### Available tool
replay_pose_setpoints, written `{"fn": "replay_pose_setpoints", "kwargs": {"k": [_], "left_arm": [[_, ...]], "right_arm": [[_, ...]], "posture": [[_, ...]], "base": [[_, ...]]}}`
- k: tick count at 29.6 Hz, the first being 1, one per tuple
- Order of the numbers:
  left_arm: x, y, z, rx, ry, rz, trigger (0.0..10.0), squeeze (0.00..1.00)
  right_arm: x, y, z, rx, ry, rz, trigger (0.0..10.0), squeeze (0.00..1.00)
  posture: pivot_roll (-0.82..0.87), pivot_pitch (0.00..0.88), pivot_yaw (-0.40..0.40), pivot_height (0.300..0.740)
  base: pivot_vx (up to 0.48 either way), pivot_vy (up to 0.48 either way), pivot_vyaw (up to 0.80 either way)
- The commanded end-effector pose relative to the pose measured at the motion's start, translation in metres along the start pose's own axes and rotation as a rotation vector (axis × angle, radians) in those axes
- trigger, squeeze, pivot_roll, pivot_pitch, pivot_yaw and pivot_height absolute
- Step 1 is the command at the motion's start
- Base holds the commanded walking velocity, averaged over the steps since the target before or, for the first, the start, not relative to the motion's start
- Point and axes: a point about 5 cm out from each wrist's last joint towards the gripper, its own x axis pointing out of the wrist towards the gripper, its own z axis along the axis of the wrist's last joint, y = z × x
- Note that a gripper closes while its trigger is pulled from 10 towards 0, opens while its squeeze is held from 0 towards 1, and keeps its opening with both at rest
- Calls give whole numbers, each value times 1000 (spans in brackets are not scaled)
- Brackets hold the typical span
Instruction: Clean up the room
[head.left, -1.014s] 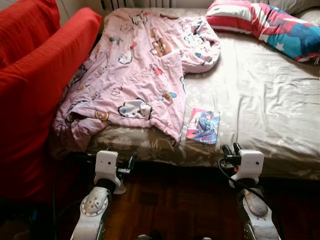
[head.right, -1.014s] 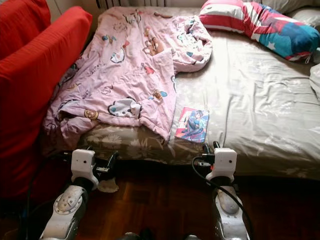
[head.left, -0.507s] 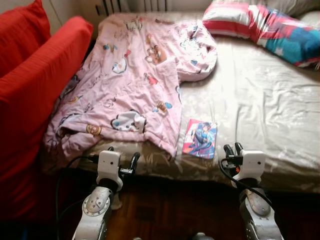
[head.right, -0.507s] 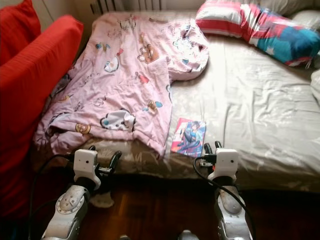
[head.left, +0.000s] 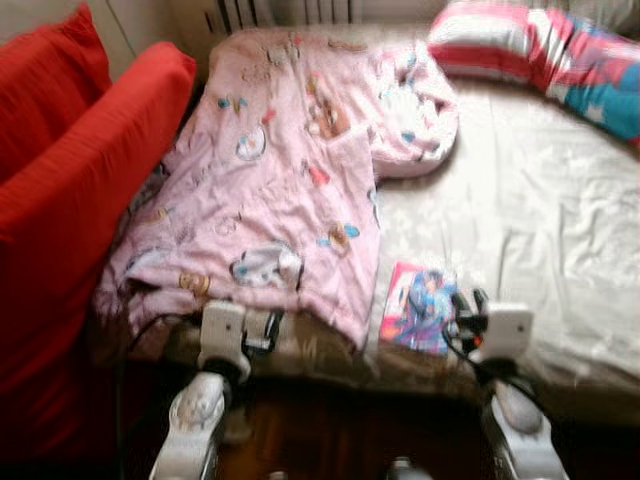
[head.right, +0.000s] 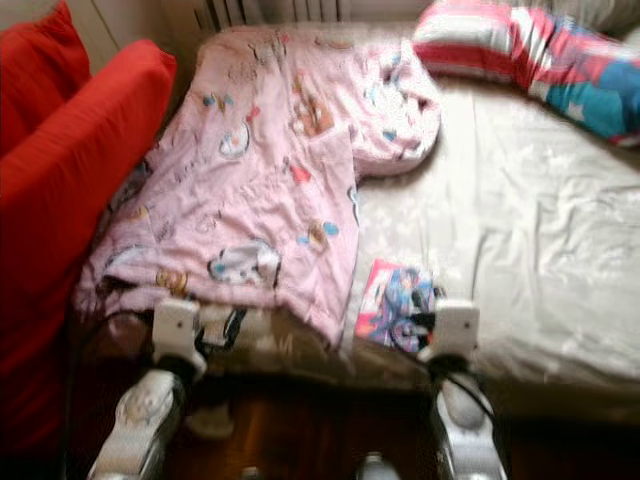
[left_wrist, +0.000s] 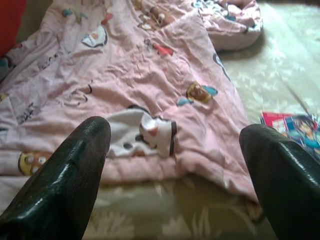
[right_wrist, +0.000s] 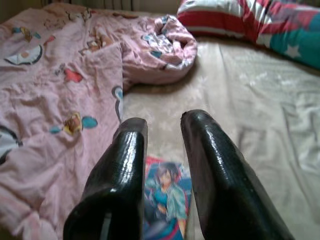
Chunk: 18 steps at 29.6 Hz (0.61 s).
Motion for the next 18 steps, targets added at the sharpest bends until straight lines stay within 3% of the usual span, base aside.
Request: {"fn": "replay_pose_setpoints", "kwargs": {"k": [1,18], "left_arm": [[-6,9,-8,8,40,27,10000,0],[-5,7,-5,-14,12,49,10000,0]], "right_arm": [[-4,8,-6,23,21,13,10000,0],[2,2,8,7,-38,22,10000,0]], "posture": [[-79,202,61,740],[-91,197,35,740]], "base": [[304,0,0],[0,0,0]]}}
